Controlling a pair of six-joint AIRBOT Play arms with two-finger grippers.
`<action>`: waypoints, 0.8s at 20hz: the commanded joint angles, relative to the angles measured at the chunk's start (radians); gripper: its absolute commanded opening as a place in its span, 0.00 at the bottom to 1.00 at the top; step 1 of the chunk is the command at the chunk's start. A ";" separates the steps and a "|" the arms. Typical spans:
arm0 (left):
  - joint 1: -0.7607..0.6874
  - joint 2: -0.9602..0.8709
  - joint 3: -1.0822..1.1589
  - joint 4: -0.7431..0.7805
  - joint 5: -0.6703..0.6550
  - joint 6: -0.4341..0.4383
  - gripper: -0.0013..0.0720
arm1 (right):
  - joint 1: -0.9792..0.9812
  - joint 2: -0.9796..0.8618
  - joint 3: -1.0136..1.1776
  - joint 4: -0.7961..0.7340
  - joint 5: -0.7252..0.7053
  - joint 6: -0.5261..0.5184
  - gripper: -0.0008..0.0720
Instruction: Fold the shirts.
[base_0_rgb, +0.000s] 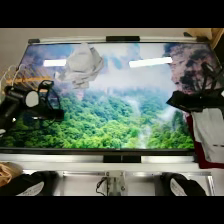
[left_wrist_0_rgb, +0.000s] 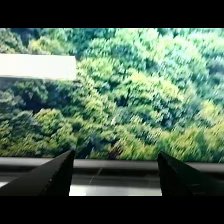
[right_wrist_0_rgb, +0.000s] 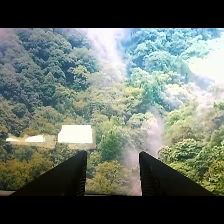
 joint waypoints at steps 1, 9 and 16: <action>-0.001 -0.030 0.001 -0.048 0.218 -0.069 0.82 | 0.001 0.000 0.000 0.000 -0.031 0.000 0.64; 0.208 -0.533 0.429 -0.307 0.551 -0.024 0.94 | 0.001 0.000 -0.001 0.023 -0.020 -0.059 0.64; 0.266 -0.962 0.906 -0.517 0.510 -0.025 0.95 | 0.001 0.000 -0.001 0.023 -0.040 -0.068 0.64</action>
